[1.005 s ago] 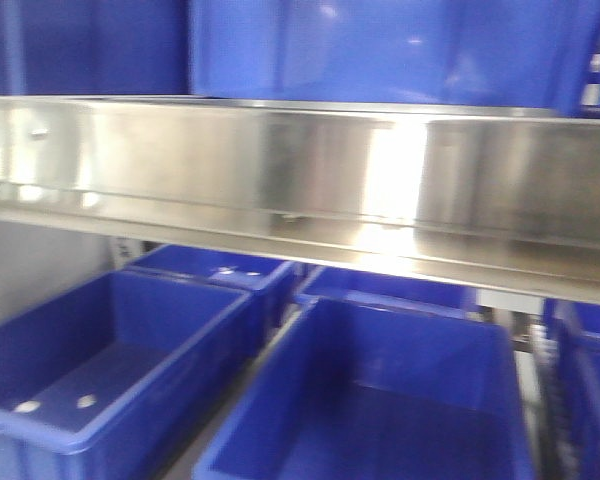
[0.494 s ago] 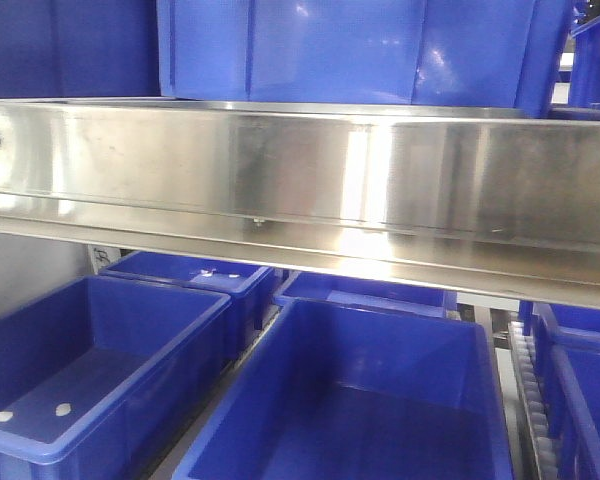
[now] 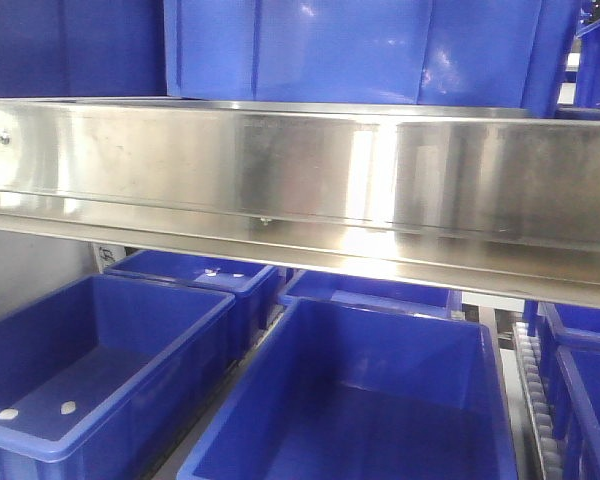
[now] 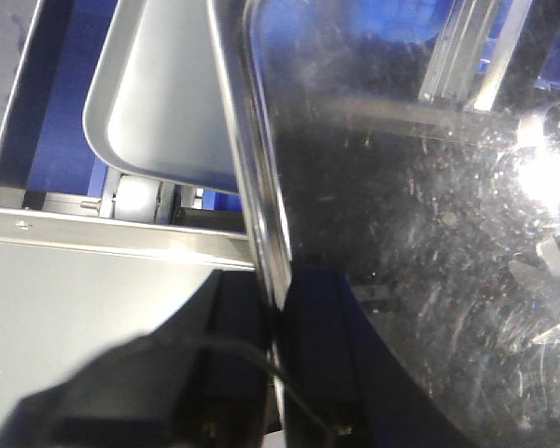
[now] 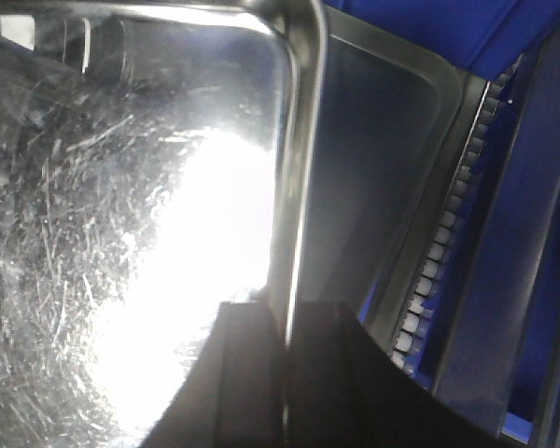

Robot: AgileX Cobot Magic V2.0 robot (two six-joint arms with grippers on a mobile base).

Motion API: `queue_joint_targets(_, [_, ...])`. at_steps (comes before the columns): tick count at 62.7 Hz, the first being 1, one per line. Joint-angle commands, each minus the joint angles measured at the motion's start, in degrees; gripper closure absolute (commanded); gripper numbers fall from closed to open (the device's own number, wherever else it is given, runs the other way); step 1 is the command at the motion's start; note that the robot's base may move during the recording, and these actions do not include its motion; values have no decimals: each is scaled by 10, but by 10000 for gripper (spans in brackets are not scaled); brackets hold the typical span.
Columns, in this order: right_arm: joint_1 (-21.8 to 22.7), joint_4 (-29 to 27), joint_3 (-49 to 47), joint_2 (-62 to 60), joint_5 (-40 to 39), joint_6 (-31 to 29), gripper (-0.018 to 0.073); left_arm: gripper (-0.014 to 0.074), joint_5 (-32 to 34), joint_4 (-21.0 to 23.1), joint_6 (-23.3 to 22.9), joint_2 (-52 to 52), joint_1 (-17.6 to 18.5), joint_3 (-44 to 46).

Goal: Stack silver trays without gaps
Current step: 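Lower the held tray onto the silver tray on the shelf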

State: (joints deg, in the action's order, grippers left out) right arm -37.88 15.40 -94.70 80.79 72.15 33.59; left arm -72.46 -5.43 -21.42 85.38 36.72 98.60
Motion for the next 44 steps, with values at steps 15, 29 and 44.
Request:
queue_joint_targets(15, [-7, -20, -20, -20, 17, -5, 504, 645, 2, 49, 15, -21, 10, 18])
queue_joint_targets(29, [-7, -20, -20, -20, 0, -5, 504, 645, 40, 46, 42, -20, 9, 18])
queue_joint_targets(44, [42, -24, -20, -16, -7, 1, 504, 645, 105, 45, 84, 21, -25, 55])
